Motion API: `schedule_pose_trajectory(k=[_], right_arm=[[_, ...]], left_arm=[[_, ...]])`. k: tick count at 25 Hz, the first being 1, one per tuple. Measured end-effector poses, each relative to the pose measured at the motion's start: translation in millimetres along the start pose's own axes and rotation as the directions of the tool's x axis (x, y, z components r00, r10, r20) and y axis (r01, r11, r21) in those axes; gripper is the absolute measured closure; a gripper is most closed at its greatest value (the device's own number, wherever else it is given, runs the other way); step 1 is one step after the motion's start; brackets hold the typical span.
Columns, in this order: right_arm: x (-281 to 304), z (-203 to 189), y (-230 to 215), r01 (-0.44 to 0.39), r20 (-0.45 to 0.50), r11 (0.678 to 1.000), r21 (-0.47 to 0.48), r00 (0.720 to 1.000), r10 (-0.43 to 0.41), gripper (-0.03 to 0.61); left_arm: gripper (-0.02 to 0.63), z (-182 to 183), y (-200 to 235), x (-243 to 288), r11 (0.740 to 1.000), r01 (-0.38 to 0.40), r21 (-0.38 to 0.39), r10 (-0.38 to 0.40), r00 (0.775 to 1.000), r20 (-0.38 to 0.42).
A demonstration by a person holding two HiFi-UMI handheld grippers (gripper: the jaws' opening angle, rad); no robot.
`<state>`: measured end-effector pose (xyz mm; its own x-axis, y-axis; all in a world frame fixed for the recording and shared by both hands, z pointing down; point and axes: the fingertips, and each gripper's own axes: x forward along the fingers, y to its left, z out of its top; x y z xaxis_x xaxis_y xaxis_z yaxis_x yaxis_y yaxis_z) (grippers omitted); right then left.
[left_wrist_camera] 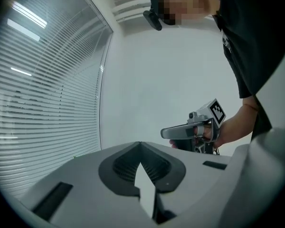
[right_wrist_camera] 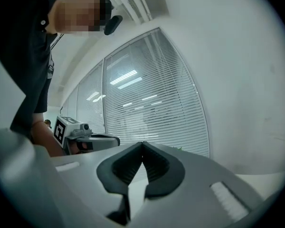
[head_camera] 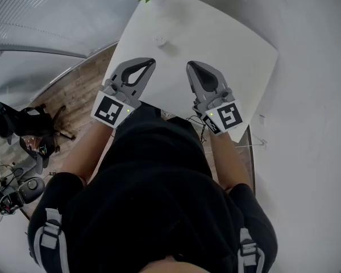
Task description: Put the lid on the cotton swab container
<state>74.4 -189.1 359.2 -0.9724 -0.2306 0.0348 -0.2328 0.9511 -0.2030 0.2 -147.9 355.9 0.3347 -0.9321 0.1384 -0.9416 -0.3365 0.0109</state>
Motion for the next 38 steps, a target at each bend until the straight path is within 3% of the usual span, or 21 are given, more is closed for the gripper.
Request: schedule_pose_trajectory(k=[18, 38], right_arm=[[-55, 74, 2, 0.111, 0.084, 0.989, -0.097, 0.991, -0.103, 0.568], [-61, 82, 9, 0.117, 0.097, 0.988, -0.105, 0.990, -0.107, 0.568]], left_arm=[[0.604, 74, -34, 11, 0.995, 0.081, 0.063, -0.084, 0.995, 0.050], [0.604, 78, -39, 13, 0.994, 0.081, 0.076, -0.085, 0.995, 0.052]])
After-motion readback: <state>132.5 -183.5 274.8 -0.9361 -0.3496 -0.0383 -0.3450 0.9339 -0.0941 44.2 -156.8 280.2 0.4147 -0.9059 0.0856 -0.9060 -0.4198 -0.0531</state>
